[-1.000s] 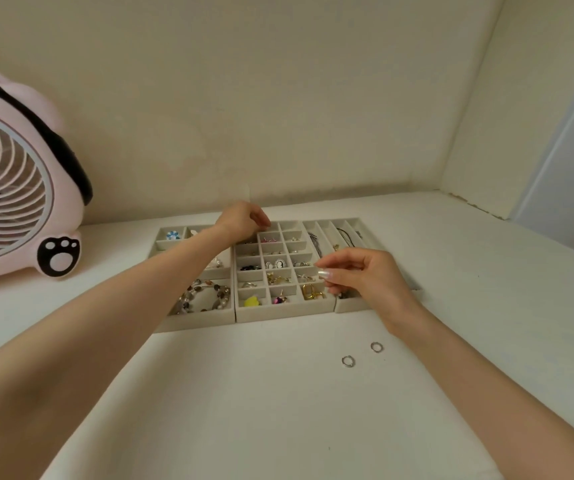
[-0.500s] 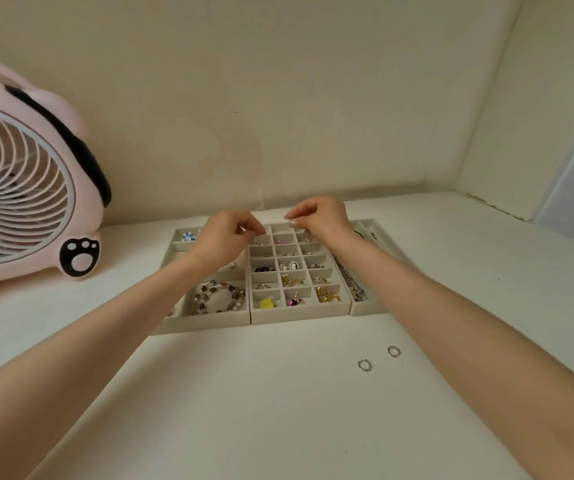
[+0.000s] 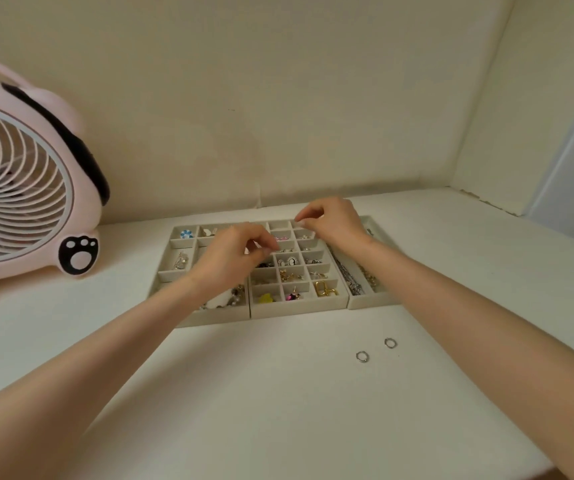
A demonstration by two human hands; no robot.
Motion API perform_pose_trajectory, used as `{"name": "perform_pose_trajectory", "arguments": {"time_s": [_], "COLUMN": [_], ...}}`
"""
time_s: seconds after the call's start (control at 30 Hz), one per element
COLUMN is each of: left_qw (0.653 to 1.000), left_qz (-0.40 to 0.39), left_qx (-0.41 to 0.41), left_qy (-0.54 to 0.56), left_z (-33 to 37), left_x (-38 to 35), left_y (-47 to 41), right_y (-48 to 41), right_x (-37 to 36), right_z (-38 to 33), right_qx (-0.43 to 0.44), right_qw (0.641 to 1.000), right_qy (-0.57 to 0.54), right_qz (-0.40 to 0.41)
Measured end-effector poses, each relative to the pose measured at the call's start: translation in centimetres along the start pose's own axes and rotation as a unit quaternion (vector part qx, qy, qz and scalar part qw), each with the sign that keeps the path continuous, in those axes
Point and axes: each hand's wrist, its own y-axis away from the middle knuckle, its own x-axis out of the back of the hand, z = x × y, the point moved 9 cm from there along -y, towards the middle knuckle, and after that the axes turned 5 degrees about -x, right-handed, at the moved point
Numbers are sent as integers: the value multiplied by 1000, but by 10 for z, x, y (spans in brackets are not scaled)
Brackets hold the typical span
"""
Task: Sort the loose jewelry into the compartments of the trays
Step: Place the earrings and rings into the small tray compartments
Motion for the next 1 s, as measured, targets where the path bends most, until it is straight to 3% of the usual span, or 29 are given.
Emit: {"name": "perform_pose_trajectory", "arguments": {"time_s": [0.17, 0.33, 0.47, 0.53, 0.73, 1.0], "left_qw": [996, 984, 971, 968, 968, 970], "left_qz": [-59, -136, -185, -194, -195, -186], "left_qx": [-54, -110, -144, -156, -158, -156], "left_qy": [35, 39, 38, 24, -14, -1], "left_z": [36, 72, 91, 94, 97, 97], "left_x": [-28, -60, -83, -91, -104, -102], "left_y": [19, 37, 47, 49, 50, 49], "right_y": [63, 112, 130, 135, 150, 147], "right_x": [27, 39, 59, 69, 48, 39], "right_z": [1, 27, 39, 42, 57, 56], "right_qx": [26, -9, 7, 9, -31, -26], "right_qw": [998, 993, 996, 997, 984, 979], "right_qy": [-20, 34, 77, 77, 95, 122], "right_qz": [-58, -112, -44, -16, -148, -164]}}
